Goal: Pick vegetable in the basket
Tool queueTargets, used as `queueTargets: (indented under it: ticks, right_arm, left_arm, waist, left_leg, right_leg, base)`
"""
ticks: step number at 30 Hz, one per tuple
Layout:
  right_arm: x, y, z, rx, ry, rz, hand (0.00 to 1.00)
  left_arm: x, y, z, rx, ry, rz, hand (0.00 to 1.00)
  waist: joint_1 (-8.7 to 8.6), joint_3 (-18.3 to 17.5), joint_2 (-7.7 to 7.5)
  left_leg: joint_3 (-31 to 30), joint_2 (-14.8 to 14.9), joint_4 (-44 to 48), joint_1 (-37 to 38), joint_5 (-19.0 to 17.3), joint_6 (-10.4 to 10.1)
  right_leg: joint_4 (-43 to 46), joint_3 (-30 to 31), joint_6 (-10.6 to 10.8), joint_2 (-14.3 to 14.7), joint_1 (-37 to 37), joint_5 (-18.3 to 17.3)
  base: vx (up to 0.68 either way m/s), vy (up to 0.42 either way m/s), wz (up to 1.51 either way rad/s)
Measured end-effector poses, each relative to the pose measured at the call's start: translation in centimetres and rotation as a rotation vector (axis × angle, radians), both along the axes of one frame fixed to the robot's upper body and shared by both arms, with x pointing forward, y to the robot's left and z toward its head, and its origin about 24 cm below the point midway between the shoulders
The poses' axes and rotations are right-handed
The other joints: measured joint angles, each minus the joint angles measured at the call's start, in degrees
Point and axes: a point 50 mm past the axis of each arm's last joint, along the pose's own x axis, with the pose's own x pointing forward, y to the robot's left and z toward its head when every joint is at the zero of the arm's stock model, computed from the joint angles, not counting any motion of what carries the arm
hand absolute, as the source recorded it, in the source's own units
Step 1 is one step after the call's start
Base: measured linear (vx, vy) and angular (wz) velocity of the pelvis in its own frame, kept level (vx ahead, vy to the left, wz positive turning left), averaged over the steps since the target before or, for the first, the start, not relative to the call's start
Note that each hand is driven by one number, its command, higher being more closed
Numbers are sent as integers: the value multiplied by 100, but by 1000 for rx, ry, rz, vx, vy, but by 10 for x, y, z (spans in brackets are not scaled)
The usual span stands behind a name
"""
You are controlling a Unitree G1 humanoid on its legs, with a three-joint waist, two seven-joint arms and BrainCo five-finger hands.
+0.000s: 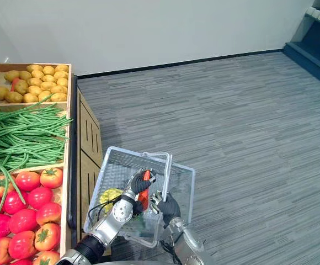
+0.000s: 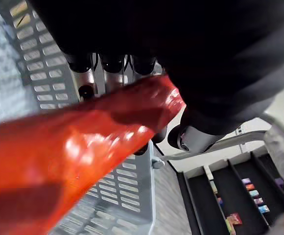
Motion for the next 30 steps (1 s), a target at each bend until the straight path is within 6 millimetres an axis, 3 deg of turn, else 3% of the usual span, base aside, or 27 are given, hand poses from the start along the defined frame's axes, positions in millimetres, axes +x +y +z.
queueTargets:
  ticks: [9,14,19,26,30]
  right_arm:
    - [2,-6,5,-10,-29,-4,100]
    - [0,-23,0,-59,-17,-67,100]
    - [-1,-45,-5,-167,-17,-153,100]
    - [4,-91,-7,-472,-39,-311,100]
    - [2,-123,-10,-664,-20,-396,100]
  left_arm:
    - [0,-8,7,25,-43,-47,0]
    - [0,-15,30,-29,-134,-83,0]
    - [-12,-9,40,-109,-176,-45,0]
    - [-25,34,45,-272,-165,150,0]
    - [-38,71,41,-363,-139,309,0]
  waist:
    - [-6,-1,-1]
    - [4,0,0]
    - [6,1,3]
    - [132,10,19]
    - [156,9,21]
  left_leg:
    - [-27,-1,2,-9,0,1]
    - [-129,0,25,-41,3,1]
    - [-198,3,8,-54,2,0]
    - [-246,-2,-24,-68,2,0]
    - [-307,-10,-26,-109,2,0]
  right_leg:
    - [0,-24,0,-4,5,0]
    - [-6,-124,1,-9,39,-1]
    - [-25,-175,8,-8,108,-8]
    - [-25,-201,27,-8,98,-23]
    - [-24,-287,64,-21,95,-61]
  base:
    - [-4,1,1]
    - [-7,1,10]
    - [-24,3,7]
    - [-4,0,1]
    - [9,7,9]
